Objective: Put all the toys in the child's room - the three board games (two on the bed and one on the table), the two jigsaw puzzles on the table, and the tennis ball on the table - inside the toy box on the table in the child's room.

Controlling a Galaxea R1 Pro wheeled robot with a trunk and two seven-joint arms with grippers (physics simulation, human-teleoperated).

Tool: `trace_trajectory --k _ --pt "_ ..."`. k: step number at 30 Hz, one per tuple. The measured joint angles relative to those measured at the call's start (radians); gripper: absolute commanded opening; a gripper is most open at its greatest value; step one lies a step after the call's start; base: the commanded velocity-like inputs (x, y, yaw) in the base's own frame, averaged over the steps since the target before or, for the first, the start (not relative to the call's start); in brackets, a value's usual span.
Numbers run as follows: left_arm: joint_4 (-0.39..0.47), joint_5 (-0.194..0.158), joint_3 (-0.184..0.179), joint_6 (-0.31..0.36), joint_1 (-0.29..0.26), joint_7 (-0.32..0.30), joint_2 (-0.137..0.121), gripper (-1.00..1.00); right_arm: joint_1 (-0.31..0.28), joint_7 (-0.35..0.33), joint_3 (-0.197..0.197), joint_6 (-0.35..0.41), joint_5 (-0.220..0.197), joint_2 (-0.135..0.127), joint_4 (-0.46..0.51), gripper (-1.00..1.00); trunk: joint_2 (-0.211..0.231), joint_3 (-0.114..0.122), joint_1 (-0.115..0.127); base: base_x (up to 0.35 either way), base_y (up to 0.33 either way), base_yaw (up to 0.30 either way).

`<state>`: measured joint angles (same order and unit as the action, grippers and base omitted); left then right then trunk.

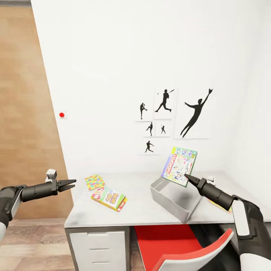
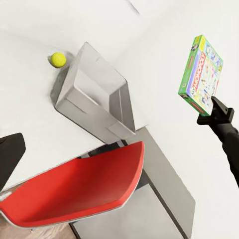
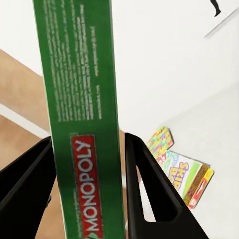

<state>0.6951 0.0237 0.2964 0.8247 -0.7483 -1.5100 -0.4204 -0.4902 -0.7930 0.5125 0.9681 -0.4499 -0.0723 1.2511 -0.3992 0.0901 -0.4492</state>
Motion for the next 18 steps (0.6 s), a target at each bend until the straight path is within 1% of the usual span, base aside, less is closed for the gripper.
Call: trace_trajectory --k 6,14,18 --pt "0.0 -0.002 0.0 -0.002 0.0 -0.001 0.0 1.0 0.0 0.001 0.0 0.0 0.001 -0.003 -0.001 -1.0 0.0 0.0 0.0 0.154 0.018 -0.001" --pt "0.0 -0.002 0.0 -0.002 0.0 0.001 0.0 1.0 0.0 0.001 0.001 0.0 -0.001 -0.003 -0.004 -1.0 0.0 0.0 0.0 0.272 0.002 0.0" --pt "0.0 -0.001 0.0 -0.002 0.0 0.0 0.0 1.0 0.0 0.001 0.0 0.002 -0.004 -0.003 -0.004 -1.0 0.0 0.0 0.0 0.185 0.0 -0.033"
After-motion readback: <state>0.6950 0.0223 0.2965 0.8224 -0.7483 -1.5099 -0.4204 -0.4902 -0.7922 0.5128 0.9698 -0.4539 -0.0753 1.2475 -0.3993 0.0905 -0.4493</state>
